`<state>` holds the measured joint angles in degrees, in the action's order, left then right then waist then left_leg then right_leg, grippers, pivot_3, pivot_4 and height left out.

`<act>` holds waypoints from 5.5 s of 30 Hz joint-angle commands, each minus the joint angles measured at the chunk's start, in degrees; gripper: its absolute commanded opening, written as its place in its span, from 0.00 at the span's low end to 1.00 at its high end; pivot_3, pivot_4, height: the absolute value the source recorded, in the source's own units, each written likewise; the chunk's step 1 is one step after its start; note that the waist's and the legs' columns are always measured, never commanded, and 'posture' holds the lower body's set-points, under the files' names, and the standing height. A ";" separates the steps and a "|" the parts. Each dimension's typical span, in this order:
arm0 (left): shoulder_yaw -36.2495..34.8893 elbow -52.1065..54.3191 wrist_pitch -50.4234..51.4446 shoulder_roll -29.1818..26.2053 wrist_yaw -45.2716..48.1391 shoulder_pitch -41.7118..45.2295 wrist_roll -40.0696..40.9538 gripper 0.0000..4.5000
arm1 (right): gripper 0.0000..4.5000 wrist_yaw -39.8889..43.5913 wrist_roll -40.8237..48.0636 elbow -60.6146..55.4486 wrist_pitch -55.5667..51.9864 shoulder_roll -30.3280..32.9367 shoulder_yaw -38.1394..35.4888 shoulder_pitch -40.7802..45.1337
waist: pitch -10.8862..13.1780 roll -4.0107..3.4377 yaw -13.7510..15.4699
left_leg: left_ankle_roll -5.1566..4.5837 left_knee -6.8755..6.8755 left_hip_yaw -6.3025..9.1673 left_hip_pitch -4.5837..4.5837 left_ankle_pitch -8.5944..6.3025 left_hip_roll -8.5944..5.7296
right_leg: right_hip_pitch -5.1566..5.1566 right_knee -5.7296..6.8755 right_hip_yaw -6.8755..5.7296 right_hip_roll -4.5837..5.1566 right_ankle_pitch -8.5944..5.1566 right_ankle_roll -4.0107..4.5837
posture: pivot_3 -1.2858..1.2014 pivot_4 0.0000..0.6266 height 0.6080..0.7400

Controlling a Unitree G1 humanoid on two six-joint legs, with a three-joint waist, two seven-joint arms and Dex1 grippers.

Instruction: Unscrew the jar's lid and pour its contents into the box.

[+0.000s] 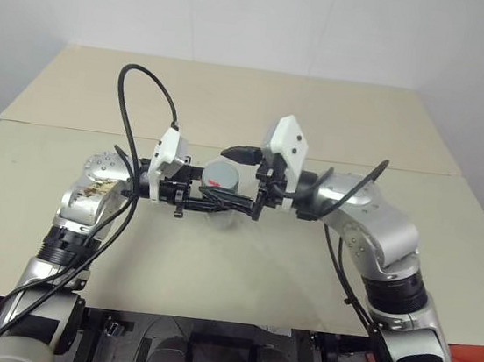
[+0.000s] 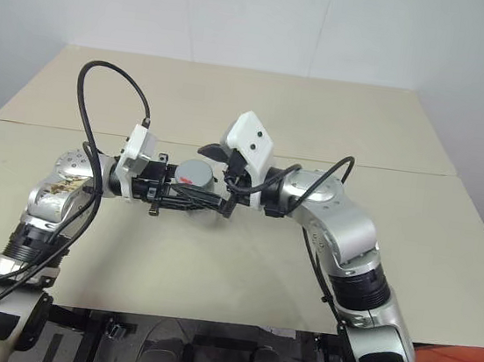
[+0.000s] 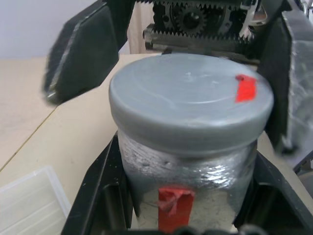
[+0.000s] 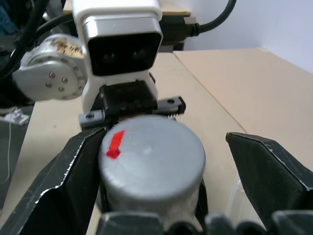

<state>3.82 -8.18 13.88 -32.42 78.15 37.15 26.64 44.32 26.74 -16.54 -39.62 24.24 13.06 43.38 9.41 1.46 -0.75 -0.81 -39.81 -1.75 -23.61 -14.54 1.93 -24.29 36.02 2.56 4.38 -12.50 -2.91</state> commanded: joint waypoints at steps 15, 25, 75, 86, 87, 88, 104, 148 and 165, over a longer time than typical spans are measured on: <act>-1.22 2.05 -0.74 -1.87 2.85 -0.71 0.86 0.46 | 0.99 4.82 2.19 -1.01 3.47 7.50 -10.03 -4.62 | 0.00 0.00 -0.05 | 0.00 0.01 0.00 -0.01 0.00 0.00 | -0.01 -0.05 0.01 -0.01 0.00 0.00 | 0.52 0.24 1.00; -0.45 -0.08 -0.95 0.87 1.83 0.84 0.39 0.46 | 0.99 5.49 6.34 -8.10 2.22 4.58 -8.06 -4.76 | 0.00 0.00 0.00 | 0.00 0.00 0.02 -0.01 0.00 0.01 | 0.00 -0.05 0.00 -0.01 0.00 0.00 | 0.52 0.24 1.00; -1.44 1.42 -0.02 -0.90 3.50 -0.54 1.21 0.46 | 0.99 2.99 -0.58 0.85 6.22 7.07 -10.55 -5.30 | 0.00 0.00 -0.10 | 0.00 0.01 0.01 -0.02 0.00 0.00 | -0.01 -0.06 0.00 -0.01 0.00 0.00 | 0.52 0.24 1.00; -0.65 -0.95 -0.79 1.23 2.19 1.20 0.48 0.46 | 0.99 2.44 3.39 -7.53 4.02 3.37 -7.76 -3.91 | 0.00 0.00 -0.02 | 0.00 0.00 0.03 -0.02 0.00 0.00 | 0.00 -0.05 -0.01 -0.01 0.00 0.00 | 0.52 0.24 1.00; -0.57 -1.11 -0.88 1.41 2.20 1.34 0.45 0.46 | 0.99 1.79 3.03 -7.61 3.75 2.50 -6.84 -3.48 | 0.00 0.00 -0.06 | 0.00 0.00 0.02 -0.01 0.00 0.00 | 0.00 -0.05 -0.01 -0.01 0.00 0.00 | 0.52 0.24 1.00; -0.53 -1.33 -1.00 1.58 2.25 1.50 0.41 0.46 | 0.99 1.08 2.30 -7.24 3.57 1.58 -5.76 -2.96 | 0.00 0.00 -0.14 | 0.00 0.00 0.03 -0.02 0.00 0.00 | -0.01 -0.05 -0.01 -0.01 0.00 0.00 | 0.52 0.24 1.00; -0.81 -1.10 -0.97 1.67 2.83 2.06 0.61 0.46 | 0.99 0.55 -3.04 0.85 5.02 -3.79 0.04 1.57 | 0.00 0.00 -0.03 | 0.00 0.00 0.02 -0.04 0.00 -0.01 | -0.02 0.00 -0.02 0.00 0.00 0.00 | 0.52 0.24 1.00; -1.75 -1.24 -0.89 -0.05 4.11 1.58 0.68 0.46 | 0.99 4.47 3.15 -4.55 4.94 6.17 -10.31 -4.88 | 0.00 0.01 0.04 | 0.00 0.00 0.02 -0.06 0.00 0.00 | -0.02 -0.04 -0.02 0.00 0.00 0.00 | 0.52 0.24 1.00; -0.62 -0.81 -2.30 0.81 3.58 1.47 -0.27 0.46 | 0.99 -1.25 4.81 -7.33 -8.42 1.95 -2.12 2.94 | 0.00 0.00 -0.05 | 0.00 0.00 0.03 -0.05 0.00 0.00 | -0.04 -0.01 -0.02 0.00 0.00 0.00 | 0.52 0.24 1.00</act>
<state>3.51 -10.70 12.59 -31.55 81.74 37.99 26.49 44.03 31.09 -22.03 -46.67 26.28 11.22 44.54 9.42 1.47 -0.80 -0.81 -39.81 -1.72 -23.66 -14.54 1.93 -24.32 36.02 2.54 4.37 -12.50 -2.91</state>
